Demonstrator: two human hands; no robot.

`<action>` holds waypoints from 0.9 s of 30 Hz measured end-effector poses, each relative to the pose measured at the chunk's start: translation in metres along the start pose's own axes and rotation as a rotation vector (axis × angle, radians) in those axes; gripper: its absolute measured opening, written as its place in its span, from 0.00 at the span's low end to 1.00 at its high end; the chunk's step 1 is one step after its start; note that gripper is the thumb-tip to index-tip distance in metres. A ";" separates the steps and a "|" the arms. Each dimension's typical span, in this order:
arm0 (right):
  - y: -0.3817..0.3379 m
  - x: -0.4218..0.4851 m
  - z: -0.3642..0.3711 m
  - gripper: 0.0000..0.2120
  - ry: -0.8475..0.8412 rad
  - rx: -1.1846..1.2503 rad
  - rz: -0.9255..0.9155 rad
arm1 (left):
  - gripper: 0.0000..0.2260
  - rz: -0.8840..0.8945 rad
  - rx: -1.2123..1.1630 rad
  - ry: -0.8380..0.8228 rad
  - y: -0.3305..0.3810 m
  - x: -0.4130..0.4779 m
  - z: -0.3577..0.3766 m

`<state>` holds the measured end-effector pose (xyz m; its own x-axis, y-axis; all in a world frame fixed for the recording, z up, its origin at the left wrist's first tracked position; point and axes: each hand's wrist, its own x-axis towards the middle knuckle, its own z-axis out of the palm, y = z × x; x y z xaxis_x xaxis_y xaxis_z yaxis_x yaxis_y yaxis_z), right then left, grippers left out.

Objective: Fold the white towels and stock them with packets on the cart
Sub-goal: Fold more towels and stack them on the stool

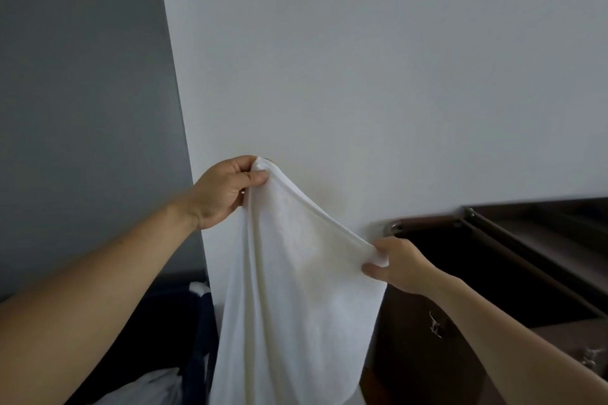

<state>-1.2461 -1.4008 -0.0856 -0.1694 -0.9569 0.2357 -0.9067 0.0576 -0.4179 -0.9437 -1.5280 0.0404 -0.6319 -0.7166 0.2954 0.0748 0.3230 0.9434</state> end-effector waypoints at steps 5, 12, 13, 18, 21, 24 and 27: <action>0.033 -0.007 -0.002 0.12 0.015 -0.063 -0.064 | 0.08 0.018 0.028 0.104 -0.004 -0.001 -0.022; 0.020 -0.017 -0.021 0.12 -0.210 -0.109 -0.084 | 0.08 -0.014 0.096 0.203 -0.023 -0.003 -0.044; 0.013 -0.018 -0.026 0.11 -0.214 -0.106 -0.065 | 0.07 -0.019 0.112 0.240 -0.028 -0.002 -0.050; -0.023 -0.013 -0.071 0.07 0.017 0.009 -0.147 | 0.05 -0.007 0.178 0.429 -0.038 -0.008 -0.077; -0.048 -0.008 -0.100 0.06 0.155 0.091 -0.143 | 0.04 0.016 0.195 0.432 -0.031 -0.014 -0.092; -0.068 0.001 -0.112 0.10 0.181 0.106 -0.068 | 0.05 0.056 0.202 0.439 -0.019 -0.018 -0.100; -0.088 0.015 -0.133 0.12 0.313 0.232 -0.062 | 0.05 0.124 0.183 0.488 0.003 -0.017 -0.110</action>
<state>-1.2202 -1.3824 0.0712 -0.2595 -0.8214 0.5078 -0.8134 -0.0975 -0.5734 -0.8479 -1.5823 0.0545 -0.1917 -0.8563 0.4797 -0.0376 0.4948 0.8682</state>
